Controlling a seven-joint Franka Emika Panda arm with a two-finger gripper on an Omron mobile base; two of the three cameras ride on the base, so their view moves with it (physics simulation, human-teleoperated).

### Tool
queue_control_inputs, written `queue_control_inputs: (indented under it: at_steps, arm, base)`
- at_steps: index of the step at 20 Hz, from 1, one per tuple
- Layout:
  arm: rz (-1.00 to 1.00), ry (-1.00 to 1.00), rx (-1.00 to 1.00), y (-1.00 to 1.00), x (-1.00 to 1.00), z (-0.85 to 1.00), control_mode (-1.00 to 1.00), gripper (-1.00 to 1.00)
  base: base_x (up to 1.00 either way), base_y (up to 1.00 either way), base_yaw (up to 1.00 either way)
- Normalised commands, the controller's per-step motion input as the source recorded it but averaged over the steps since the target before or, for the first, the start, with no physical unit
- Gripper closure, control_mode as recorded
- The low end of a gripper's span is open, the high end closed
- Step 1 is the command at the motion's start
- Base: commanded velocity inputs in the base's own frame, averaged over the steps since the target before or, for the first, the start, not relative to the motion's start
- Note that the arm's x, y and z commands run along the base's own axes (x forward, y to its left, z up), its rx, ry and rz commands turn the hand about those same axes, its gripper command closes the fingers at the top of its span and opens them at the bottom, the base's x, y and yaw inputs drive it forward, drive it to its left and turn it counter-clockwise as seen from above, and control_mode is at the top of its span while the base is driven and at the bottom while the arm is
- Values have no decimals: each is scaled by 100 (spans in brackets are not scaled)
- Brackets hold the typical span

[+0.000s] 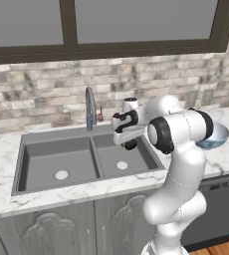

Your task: Pick the onions from the cabinet and place them in one bowl. Pick the squash from the sink and place it in the other bowl.

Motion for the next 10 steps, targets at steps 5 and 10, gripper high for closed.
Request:
queue_control_inputs:
  at_steps: [5,10]
  arm:
    - [-2,3,-4,-46,-12,54,-100,100]
    - [-7,11,0,-57,-23,67,-100,100]
  base:
    - [0,0,0]
    - [0,0,0]
